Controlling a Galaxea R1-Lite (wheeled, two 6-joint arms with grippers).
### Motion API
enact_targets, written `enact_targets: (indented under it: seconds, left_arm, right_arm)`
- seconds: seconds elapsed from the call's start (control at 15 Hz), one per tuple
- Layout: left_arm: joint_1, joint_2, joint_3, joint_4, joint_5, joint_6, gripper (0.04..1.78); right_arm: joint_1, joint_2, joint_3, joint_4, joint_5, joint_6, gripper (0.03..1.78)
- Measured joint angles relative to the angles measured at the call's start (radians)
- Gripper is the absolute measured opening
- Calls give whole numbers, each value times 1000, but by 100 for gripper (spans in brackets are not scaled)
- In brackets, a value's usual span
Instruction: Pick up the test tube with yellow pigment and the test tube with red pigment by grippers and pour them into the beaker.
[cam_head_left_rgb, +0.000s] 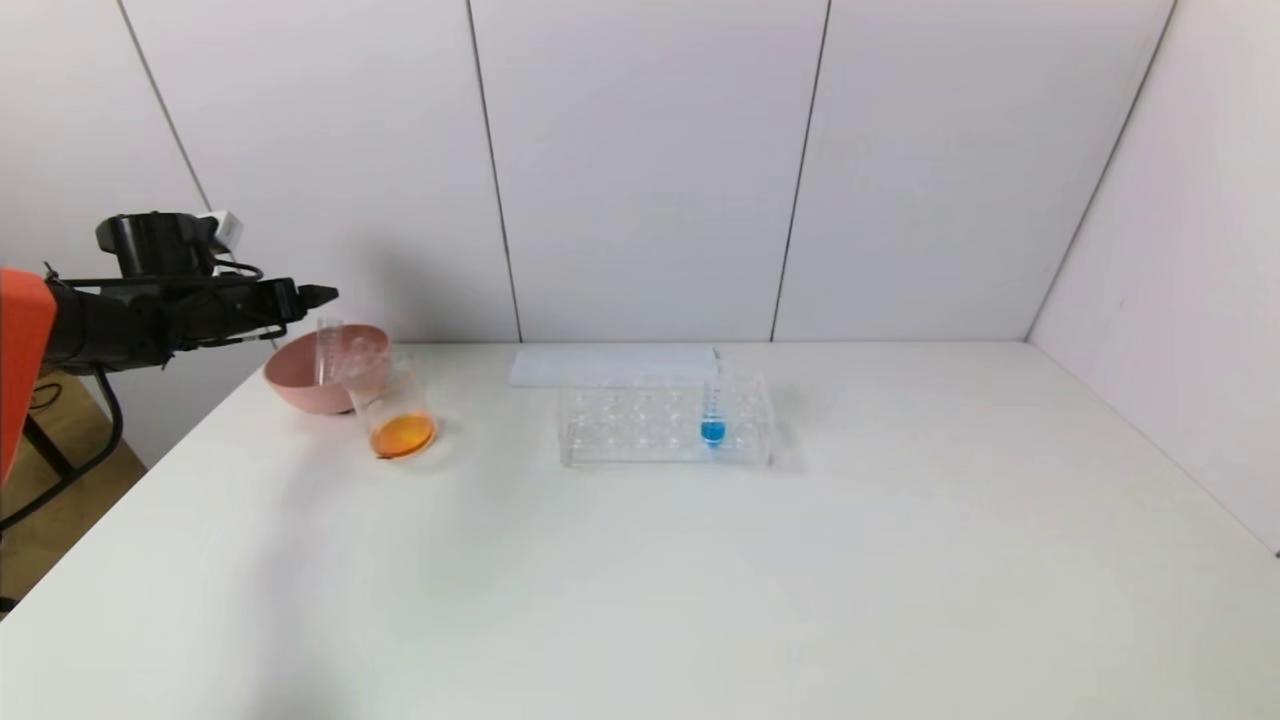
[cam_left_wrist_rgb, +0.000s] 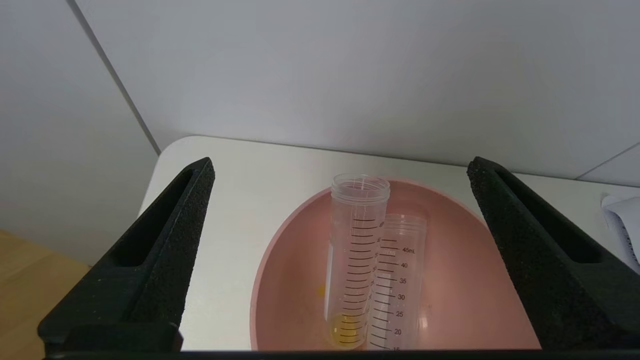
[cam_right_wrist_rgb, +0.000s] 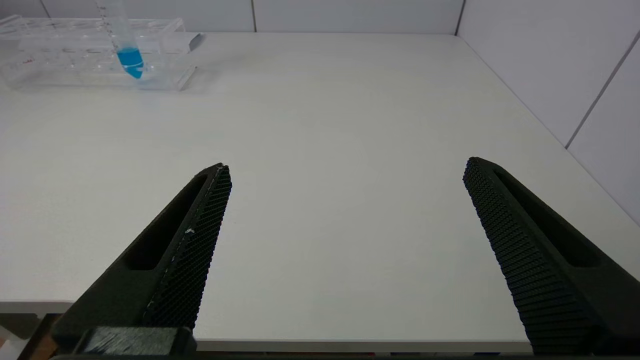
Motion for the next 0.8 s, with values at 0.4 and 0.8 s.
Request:
enact_targets:
  seconds: [0.4, 0.8]
  left_arm:
    - [-4, -230, 91, 9, -6, 87, 176]
    - [-38, -657, 327, 84, -33, 113, 176]
  right_arm:
    - [0, 0, 0, 0, 0, 0, 170]
    - [0, 0, 0, 0, 0, 0, 170]
